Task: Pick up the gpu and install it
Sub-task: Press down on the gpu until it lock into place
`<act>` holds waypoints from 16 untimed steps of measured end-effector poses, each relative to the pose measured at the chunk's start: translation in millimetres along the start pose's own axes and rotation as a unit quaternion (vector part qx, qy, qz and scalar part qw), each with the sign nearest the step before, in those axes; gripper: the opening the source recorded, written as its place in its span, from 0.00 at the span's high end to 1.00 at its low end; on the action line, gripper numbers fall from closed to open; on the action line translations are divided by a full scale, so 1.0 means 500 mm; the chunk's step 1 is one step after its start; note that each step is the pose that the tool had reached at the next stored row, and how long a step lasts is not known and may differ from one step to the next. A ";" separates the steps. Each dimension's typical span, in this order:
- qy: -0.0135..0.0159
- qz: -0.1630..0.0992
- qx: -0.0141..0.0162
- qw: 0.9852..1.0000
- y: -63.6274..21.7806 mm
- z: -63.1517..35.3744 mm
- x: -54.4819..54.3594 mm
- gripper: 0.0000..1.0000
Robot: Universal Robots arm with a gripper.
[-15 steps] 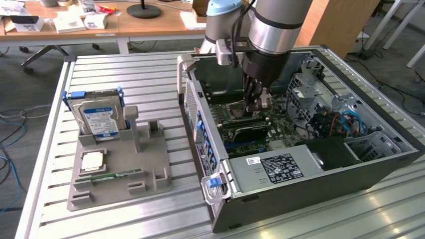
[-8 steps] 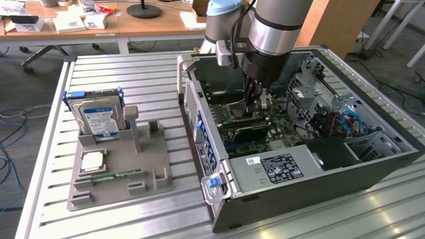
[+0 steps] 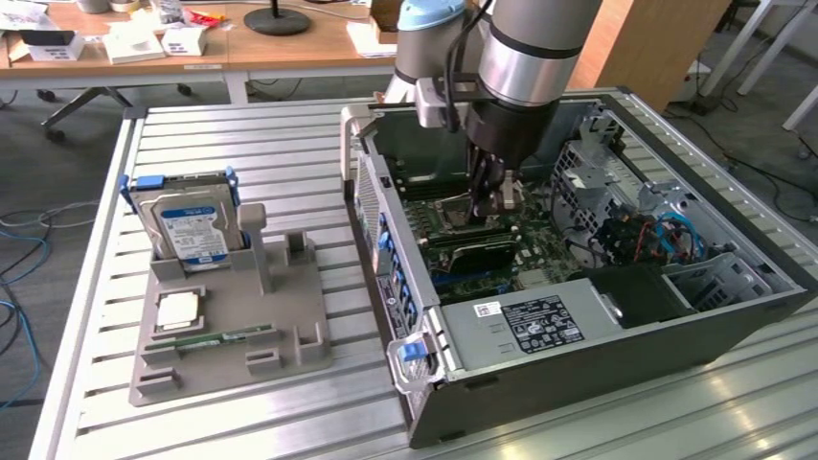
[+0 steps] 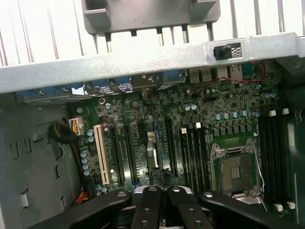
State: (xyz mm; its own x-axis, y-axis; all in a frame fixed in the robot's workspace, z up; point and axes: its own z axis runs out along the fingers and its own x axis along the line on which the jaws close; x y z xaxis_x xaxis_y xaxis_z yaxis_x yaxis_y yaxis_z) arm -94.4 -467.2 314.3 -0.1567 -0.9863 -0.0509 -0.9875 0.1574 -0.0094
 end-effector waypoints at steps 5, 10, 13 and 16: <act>0.000 -0.022 -0.001 1.000 0.000 0.000 -0.002 0.89; 0.000 -0.025 -0.001 1.000 0.000 0.000 -0.002 0.89; 0.000 -0.025 -0.001 1.000 0.001 0.001 -0.005 0.89; 0.000 -0.025 -0.001 1.000 0.001 0.001 -0.005 0.89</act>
State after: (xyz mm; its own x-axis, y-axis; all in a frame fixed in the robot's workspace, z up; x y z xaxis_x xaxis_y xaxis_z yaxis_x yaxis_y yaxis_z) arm -94.5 -464.3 313.8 -0.1064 -0.9931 -0.0499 -0.9942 0.1070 -0.0095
